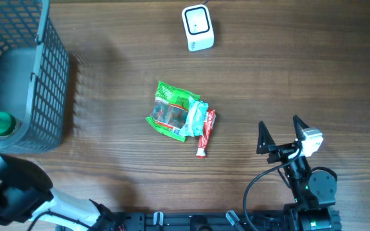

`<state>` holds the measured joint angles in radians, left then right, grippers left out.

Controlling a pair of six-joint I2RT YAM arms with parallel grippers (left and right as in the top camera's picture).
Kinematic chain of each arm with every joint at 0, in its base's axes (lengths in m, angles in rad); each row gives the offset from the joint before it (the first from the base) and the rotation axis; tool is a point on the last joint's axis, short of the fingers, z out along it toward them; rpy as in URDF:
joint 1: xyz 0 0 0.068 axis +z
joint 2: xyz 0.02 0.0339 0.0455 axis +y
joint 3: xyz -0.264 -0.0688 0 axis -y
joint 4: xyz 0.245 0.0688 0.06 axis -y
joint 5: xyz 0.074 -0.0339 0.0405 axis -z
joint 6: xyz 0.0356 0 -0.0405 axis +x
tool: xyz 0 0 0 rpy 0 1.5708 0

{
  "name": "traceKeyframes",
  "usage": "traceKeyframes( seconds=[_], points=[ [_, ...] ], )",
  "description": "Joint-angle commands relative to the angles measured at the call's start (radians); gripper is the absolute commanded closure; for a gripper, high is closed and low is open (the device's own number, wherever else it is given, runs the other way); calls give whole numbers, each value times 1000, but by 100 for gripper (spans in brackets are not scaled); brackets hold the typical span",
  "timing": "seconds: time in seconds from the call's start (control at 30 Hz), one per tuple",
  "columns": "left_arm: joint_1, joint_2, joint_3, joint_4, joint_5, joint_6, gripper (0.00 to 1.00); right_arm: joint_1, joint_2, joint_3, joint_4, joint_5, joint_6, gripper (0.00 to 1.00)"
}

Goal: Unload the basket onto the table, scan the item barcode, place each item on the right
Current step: 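Grasp the green-lidded jar in the basket with the left gripper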

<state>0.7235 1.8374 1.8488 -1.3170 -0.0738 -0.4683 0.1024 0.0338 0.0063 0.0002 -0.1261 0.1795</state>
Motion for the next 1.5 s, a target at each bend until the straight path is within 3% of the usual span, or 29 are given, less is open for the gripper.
traceKeyframes(
  seconds=[0.0,0.47,0.93,1.0,1.07,1.13,1.47],
  points=[
    [8,9,-131,89,-80,20,0,2,-5,-1,6,14,6,0],
    [8,9,-340,308,-101,20,0,2,-5,-1,6,14,6,0],
    [15,24,-401,391,-104,20,4,2,-5,-1,6,14,6,0],
    [14,25,-409,402,-104,20,11,2,-5,-1,6,14,6,0],
    [14,24,-409,408,-103,20,28,2,-5,-1,6,14,6,0],
    [14,24,-409,408,-103,20,38,2,-5,-1,6,14,6,0],
    [14,-90,-282,350,-69,20,43,2,-5,-1,6,14,6,0]
  ],
)
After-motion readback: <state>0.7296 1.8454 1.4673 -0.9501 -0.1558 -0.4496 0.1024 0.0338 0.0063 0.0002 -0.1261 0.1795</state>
